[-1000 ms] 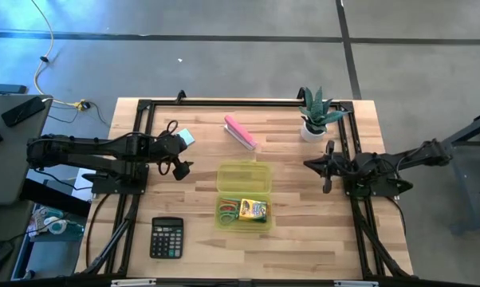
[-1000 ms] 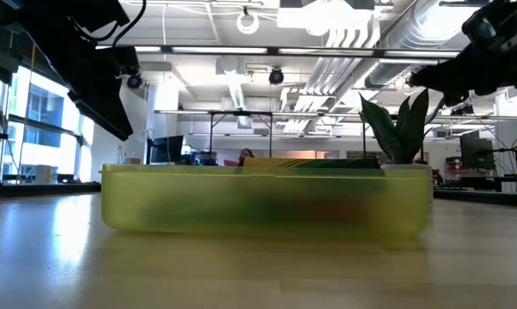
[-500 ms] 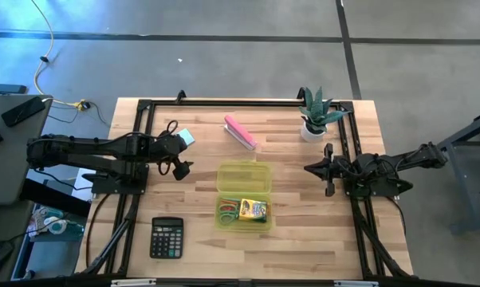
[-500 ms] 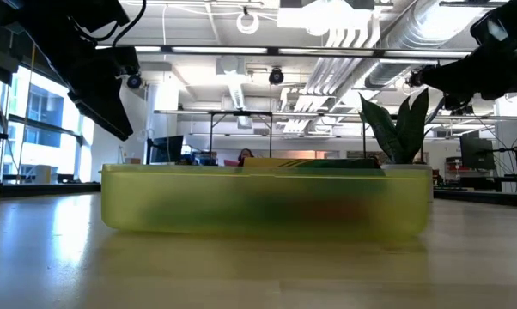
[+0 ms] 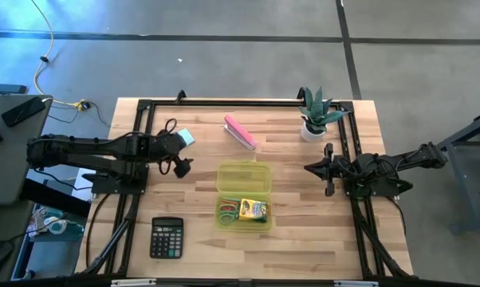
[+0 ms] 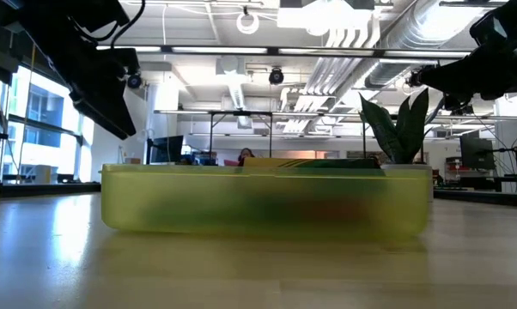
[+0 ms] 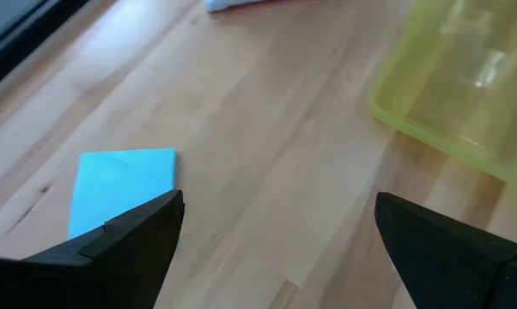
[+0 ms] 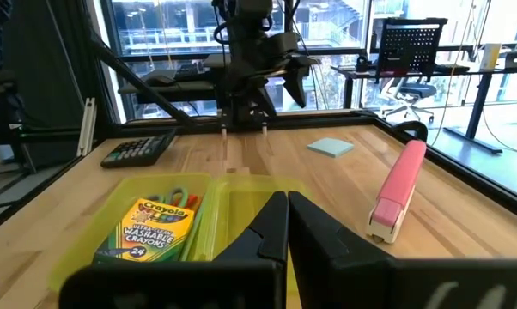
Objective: Pack school essentials
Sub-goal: Put the blue sticky notes into the yellow supply box
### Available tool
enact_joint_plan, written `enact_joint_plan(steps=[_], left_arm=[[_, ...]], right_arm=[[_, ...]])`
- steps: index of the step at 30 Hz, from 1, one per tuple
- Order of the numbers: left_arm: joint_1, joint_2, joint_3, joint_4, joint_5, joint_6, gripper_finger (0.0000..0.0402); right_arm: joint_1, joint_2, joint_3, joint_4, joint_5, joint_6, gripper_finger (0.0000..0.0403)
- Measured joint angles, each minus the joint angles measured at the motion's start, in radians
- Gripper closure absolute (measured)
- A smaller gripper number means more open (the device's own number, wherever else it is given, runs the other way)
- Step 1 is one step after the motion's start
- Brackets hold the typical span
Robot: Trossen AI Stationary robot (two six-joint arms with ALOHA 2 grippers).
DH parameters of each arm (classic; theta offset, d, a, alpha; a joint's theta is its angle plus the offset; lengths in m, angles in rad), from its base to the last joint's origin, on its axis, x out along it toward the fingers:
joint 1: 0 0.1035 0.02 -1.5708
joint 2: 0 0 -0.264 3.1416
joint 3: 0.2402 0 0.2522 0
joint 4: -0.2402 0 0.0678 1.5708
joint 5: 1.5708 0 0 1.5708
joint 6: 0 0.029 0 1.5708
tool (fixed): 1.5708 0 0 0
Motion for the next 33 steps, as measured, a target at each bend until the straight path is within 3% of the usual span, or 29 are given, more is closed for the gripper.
enact_joint_plan(steps=[6,13,17,23,33], left_arm=[[0.001,0.000,0.000,0.004,-0.057,-0.041,0.0030],[0.058,0.000,0.000,0.026,-0.045,-0.042,0.0030],[0.127,0.000,0.000,0.026,-0.027,-0.026,0.0030],[0.253,0.000,0.000,0.025,0.088,0.027,0.0030],[0.441,0.008,0.000,0.022,0.135,0.141,0.0030]], right_arm=[[0.000,0.000,0.000,0.000,0.000,0.000,0.0403],[0.000,0.000,0.000,-0.001,0.000,0.000,0.0403],[0.000,0.000,0.000,-0.001,0.000,0.000,0.0403],[0.000,0.000,0.000,-0.001,0.000,0.000,0.0402],[0.000,0.000,0.000,-0.001,0.000,0.000,0.0402]])
